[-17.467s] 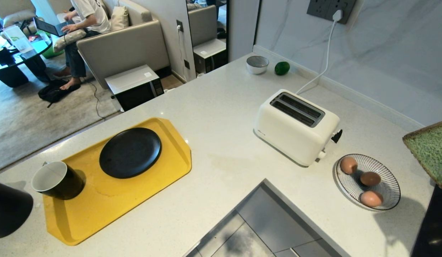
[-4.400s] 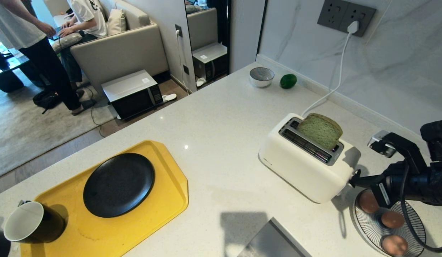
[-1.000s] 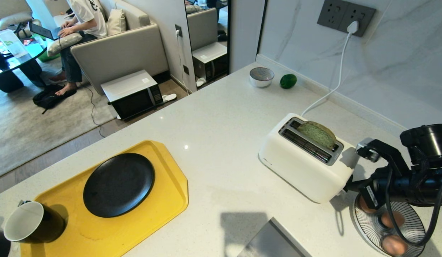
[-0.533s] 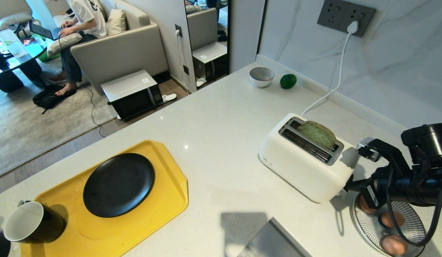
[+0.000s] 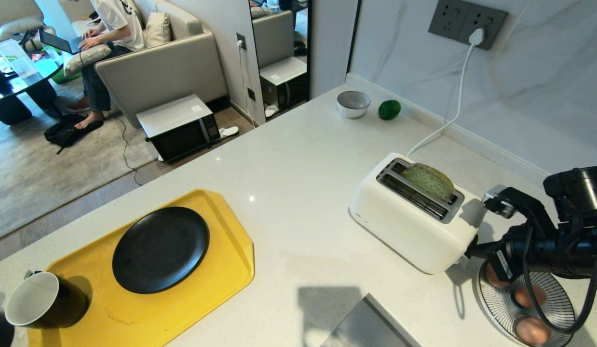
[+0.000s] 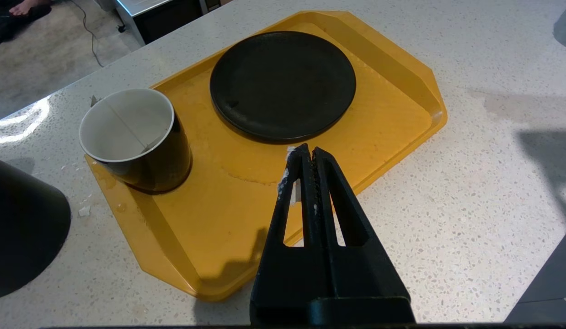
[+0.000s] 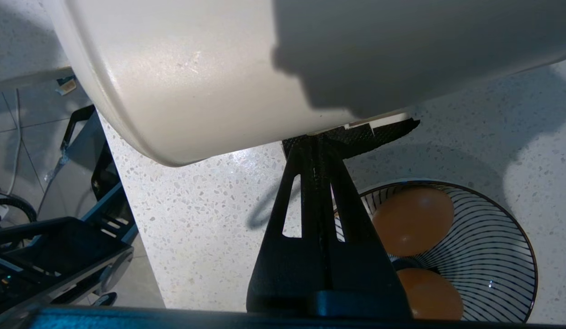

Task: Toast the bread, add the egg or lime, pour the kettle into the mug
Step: Use a bread toaster

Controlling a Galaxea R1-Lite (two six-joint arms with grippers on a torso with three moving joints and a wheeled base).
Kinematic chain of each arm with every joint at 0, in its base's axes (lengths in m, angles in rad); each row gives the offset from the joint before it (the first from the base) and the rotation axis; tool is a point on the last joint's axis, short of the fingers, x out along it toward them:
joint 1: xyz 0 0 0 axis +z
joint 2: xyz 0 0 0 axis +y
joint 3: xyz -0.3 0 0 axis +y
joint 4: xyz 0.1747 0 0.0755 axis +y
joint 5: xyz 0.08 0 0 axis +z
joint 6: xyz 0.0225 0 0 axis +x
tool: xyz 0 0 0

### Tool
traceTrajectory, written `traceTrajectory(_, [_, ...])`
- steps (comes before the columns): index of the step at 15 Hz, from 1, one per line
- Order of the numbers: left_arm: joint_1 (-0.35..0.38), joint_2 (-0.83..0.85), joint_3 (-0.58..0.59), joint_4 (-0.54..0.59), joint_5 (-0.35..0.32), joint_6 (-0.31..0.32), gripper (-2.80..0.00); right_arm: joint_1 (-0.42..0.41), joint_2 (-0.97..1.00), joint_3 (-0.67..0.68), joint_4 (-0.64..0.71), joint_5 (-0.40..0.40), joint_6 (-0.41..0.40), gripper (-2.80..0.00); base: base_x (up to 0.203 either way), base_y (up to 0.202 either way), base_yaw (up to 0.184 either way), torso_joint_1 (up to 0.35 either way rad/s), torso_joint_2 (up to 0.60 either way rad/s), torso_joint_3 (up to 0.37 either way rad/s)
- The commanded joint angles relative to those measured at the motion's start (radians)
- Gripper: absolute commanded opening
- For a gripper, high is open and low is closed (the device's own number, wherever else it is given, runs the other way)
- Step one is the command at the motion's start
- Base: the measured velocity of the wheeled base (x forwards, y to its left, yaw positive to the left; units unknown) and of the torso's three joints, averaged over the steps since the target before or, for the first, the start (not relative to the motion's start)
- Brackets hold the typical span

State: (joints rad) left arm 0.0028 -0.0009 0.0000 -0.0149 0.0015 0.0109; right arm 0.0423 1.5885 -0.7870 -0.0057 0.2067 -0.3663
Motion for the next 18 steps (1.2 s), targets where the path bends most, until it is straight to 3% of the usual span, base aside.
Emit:
traceTrajectory(1, [0.0,0.001,0.0,0.0,0.0,0.0,-2.8,0.001,-0.001,0.0,0.0,0.002,-0.003,-2.8,0.0,0.0,0.0,0.0,0.0,0.0])
traceTrajectory(18, [0.0,0.001,0.0,0.0,0.0,0.0,-2.8,0.001,0.005,0.005,0.0,0.0,-0.003,-2.8,0.0,0.0,0.0,0.0,0.0,0.0])
